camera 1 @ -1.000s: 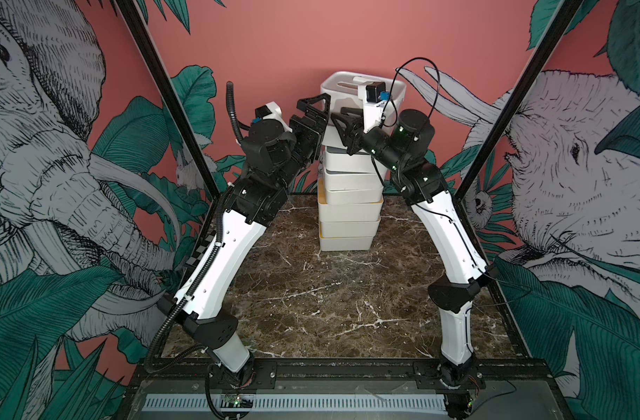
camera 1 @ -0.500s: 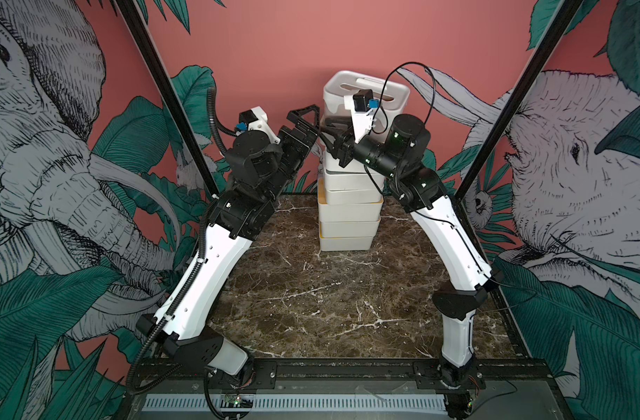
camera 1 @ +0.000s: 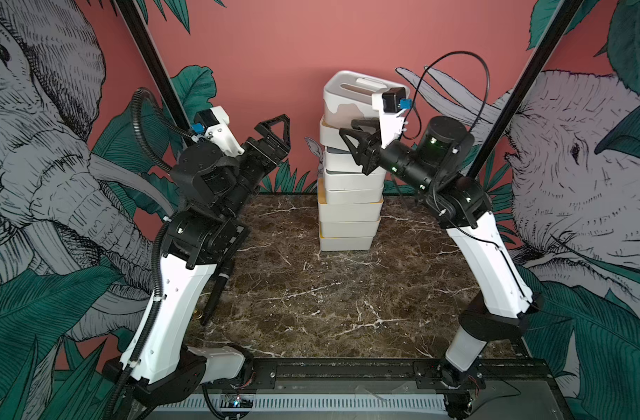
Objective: Stack the tissue boxes
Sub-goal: Place the tissue box at the tissue box.
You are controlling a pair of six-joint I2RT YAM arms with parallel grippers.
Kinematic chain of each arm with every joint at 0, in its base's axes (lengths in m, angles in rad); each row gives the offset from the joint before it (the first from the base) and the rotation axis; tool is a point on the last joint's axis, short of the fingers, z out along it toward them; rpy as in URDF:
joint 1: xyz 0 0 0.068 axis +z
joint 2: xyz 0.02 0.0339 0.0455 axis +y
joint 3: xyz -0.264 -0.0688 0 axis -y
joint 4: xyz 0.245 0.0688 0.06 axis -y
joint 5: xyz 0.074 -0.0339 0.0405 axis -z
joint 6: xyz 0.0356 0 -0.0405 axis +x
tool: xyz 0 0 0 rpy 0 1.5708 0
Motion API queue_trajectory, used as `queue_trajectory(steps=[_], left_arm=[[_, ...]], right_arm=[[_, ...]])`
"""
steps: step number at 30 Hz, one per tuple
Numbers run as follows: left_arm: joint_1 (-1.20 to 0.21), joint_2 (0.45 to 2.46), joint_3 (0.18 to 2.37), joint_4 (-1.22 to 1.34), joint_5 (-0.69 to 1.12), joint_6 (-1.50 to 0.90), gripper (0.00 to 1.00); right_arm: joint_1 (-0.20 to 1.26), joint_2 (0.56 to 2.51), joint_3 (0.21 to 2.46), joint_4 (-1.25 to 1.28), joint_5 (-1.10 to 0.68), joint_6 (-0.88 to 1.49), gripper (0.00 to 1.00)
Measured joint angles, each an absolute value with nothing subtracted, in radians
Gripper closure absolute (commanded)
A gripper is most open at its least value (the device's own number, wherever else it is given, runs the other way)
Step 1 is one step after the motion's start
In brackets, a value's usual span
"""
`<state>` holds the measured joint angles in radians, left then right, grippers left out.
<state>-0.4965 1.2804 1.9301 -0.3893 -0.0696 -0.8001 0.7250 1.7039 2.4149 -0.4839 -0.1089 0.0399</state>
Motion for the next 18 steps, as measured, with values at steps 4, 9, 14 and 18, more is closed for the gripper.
queue_trajectory(steps=[4, 9, 14, 18], left_arm=[[-0.496, 1.234, 1.896, -0.442, -0.079, -0.717, 0.0], [-0.493, 1.178, 1.822, -0.447, -0.091, -0.684, 0.0], [-0.492, 1.177, 1.785, -0.444, -0.091, -0.681, 0.01], [-0.492, 1.165, 1.739, -0.445, -0.099, -0.682, 0.0]], right_arm=[[0.722, 1.578, 2.297, -0.542, 0.0, 0.033, 0.64], [0.706, 1.518, 2.252, -0.567, 0.053, 0.033, 0.64], [0.691, 1.568, 2.268, -0.569, 0.056, 0.035, 0.64], [0.667, 1.648, 2.318, -0.579, 0.047, 0.049, 0.65]])
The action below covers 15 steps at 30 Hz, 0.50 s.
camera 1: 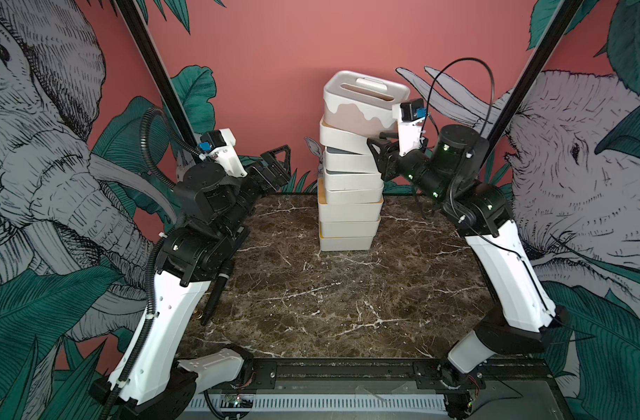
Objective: Stack the tissue boxes
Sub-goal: Place the tissue box at the tissue box.
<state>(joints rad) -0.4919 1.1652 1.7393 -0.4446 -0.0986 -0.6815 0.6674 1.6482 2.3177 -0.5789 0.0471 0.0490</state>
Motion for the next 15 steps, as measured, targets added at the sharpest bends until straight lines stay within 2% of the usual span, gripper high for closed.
queue_trajectory(steps=[15], left_arm=[[-0.492, 1.084, 1.672, -0.444, -0.137, -0.68, 0.0]], right_arm=[[0.592, 1.733, 2.439, -0.619, 0.049, 0.06, 0.64]])
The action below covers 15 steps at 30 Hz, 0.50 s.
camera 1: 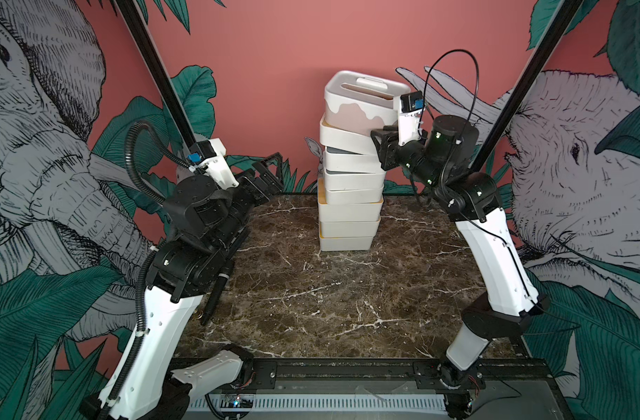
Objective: Stack the tissue boxes
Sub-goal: Place the tissue box at the tissue box.
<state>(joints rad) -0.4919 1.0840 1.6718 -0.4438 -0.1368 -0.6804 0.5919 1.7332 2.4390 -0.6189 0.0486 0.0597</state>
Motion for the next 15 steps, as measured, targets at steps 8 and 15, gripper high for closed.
queue_trajectory(steps=[8, 15], left_arm=[[-0.492, 1.079, 1.646, -0.445, -0.144, -0.68, 0.01], [-0.492, 1.079, 1.646, -0.447, -0.149, -0.667, 0.0]], right_arm=[[0.574, 1.732, 2.433, -0.617, 0.033, 0.061, 0.64], [0.574, 1.684, 2.333, -0.593, -0.06, 0.096, 0.53]])
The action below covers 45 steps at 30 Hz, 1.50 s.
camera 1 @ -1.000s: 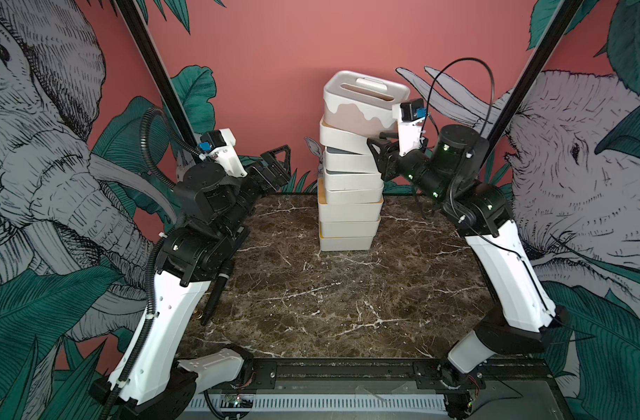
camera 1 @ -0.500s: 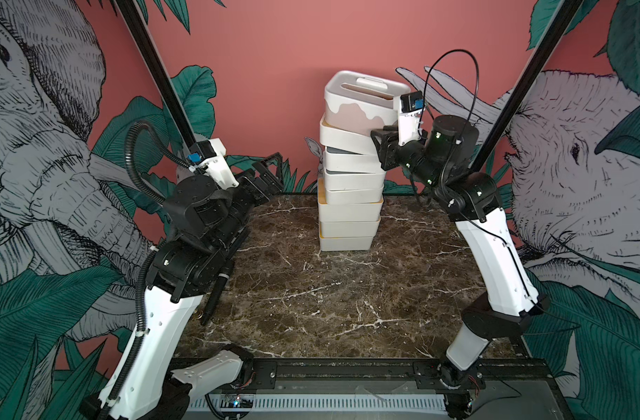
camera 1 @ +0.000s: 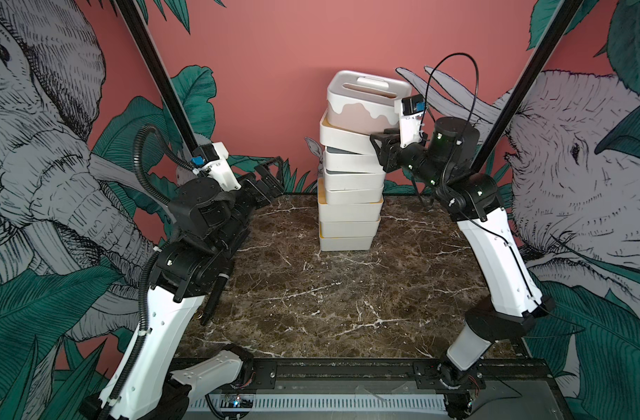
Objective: Stack the tissue boxes
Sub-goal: Place the tissue box at the tissue box, then reset both arms
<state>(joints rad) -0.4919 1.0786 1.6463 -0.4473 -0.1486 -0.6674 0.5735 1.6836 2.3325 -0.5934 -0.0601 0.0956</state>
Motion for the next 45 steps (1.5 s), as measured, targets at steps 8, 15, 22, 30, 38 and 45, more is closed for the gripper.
queue_trajectory(steps=[8, 15, 22, 30, 38, 45], left_arm=[[-0.492, 1.061, 1.649, -0.5, -0.157, -0.522, 0.0], [-0.492, 0.956, 1.52, -0.525, -0.208, -0.347, 0.01], [-0.492, 0.884, 1.108, -0.406, -0.467, -0.302, 0.01], [-0.481, 1.161, 0.757, -0.194, -0.925, -0.279, 0.01], [-0.364, 1.378, 0.639, 0.218, -0.952, -0.149, 0.0], [-0.297, 1.481, 0.592, 0.566, -0.741, 0.014, 0.0]], right_arm=[[0.574, 1.472, 2.174, -0.585, -0.158, 0.153, 0.09], [0.56, 1.209, 1.986, -0.631, 0.028, 0.141, 0.01], [0.423, 1.005, 1.475, -0.547, 0.296, 0.132, 0.01], [0.225, 1.039, 0.801, -0.204, 0.419, 0.149, 0.01], [0.039, 1.167, 0.572, 0.191, 0.361, 0.182, 0.01], [0.018, 1.347, 0.492, 0.41, 0.28, 0.112, 0.01]])
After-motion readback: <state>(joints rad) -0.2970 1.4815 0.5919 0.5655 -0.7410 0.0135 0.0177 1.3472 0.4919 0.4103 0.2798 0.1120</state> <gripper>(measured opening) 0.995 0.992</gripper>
